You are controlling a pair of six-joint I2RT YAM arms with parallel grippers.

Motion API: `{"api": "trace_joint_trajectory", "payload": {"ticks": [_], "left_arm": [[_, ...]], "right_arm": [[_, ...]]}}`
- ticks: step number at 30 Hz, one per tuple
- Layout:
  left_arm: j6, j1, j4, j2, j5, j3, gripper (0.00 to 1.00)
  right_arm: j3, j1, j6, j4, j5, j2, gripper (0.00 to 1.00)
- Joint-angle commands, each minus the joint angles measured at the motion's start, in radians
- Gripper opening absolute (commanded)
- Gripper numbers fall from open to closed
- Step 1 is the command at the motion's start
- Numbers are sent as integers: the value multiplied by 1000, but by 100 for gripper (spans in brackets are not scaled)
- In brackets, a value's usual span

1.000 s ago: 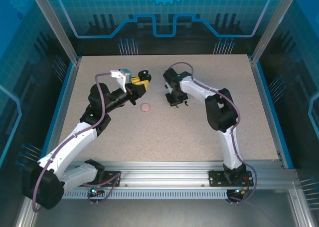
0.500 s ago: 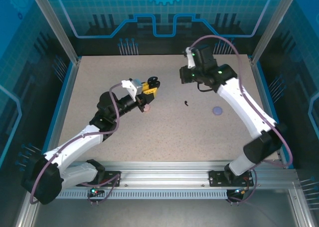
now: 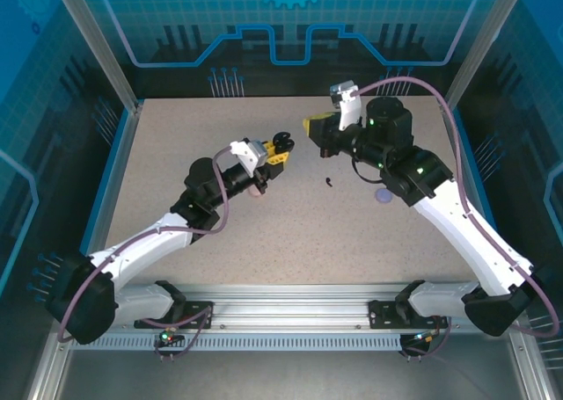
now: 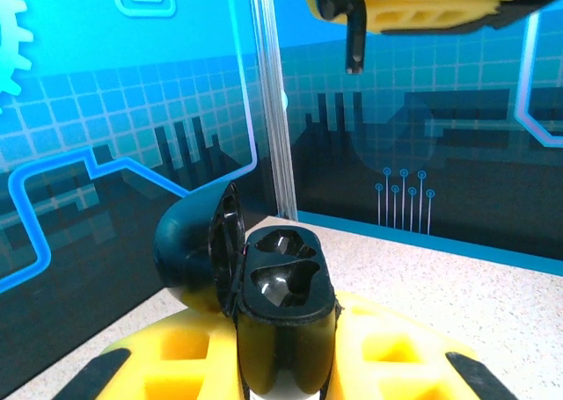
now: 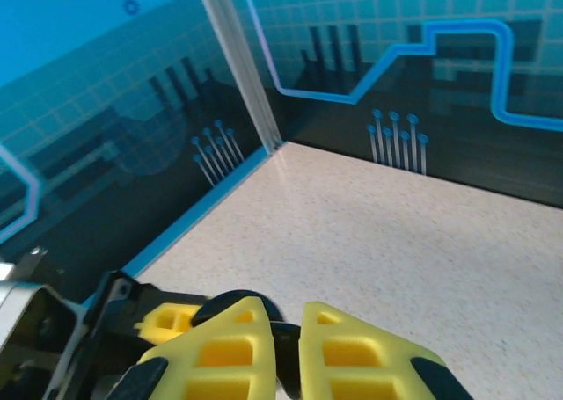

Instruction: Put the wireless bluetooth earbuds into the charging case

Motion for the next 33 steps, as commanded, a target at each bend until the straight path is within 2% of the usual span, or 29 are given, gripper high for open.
{"api": "trace_joint_trajectory", "payload": {"ticks": [1, 7, 33], "left_arm": [[45, -20, 11, 10, -11, 50, 0], [72, -37, -26, 19, -2, 78, 0], [72, -44, -49, 3, -5, 90, 0]], "right_arm": [[-66, 36, -34, 149, -49, -34, 10], [-118, 63, -25, 204, -51, -32, 10], [-133, 86, -41, 171, -19, 29, 7]]}}
